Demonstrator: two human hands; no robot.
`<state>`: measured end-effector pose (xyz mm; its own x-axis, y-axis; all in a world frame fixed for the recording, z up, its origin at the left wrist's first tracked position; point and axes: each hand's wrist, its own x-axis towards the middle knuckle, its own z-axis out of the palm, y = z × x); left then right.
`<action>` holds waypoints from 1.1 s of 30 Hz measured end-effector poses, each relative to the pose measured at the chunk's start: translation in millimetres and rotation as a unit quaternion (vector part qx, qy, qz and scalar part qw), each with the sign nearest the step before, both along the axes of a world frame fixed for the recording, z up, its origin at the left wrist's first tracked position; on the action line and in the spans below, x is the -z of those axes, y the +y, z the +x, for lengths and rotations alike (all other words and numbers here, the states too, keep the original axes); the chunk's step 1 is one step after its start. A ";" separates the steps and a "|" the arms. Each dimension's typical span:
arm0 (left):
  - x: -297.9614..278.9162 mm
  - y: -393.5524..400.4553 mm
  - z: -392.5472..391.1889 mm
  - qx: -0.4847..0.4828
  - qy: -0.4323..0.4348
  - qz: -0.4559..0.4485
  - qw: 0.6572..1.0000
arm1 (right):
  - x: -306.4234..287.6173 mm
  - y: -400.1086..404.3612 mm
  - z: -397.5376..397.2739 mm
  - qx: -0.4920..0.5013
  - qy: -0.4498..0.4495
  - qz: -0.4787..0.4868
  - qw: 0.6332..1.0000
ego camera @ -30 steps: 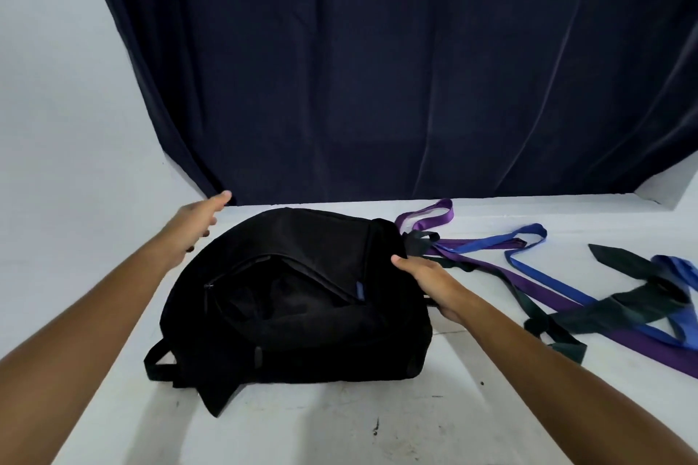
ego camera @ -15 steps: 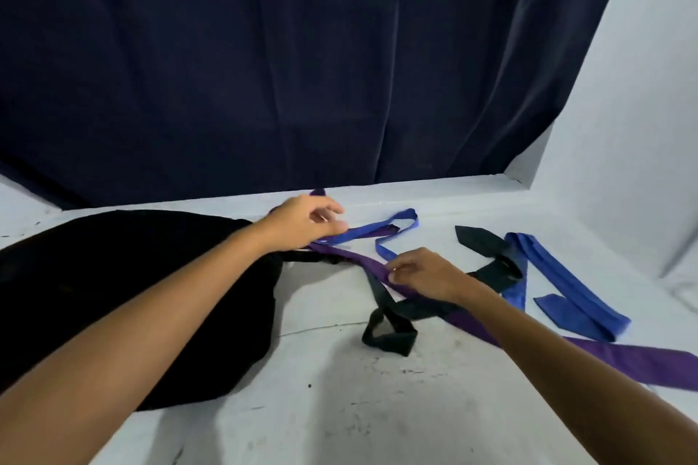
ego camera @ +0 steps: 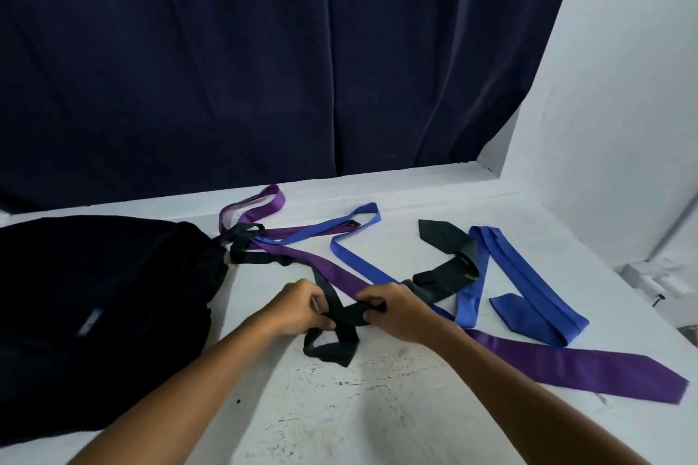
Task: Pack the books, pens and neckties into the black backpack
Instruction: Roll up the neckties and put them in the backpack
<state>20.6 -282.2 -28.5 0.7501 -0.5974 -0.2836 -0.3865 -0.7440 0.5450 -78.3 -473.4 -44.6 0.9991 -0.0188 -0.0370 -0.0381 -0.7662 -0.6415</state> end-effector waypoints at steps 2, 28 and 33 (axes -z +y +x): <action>-0.7 -1.1 2.6 0.000 0.000 -0.040 0.999 | 0.9 -7.6 -0.9 0.001 -0.021 0.003 1.000; -123.3 -58.2 6.9 -0.077 0.096 -0.313 0.942 | -68.7 52.2 -11.0 0.009 -0.107 0.504 0.857; -128.4 -59.3 15.8 -0.141 0.130 -0.372 0.908 | -77.2 54.3 -16.1 0.023 -0.089 0.497 0.863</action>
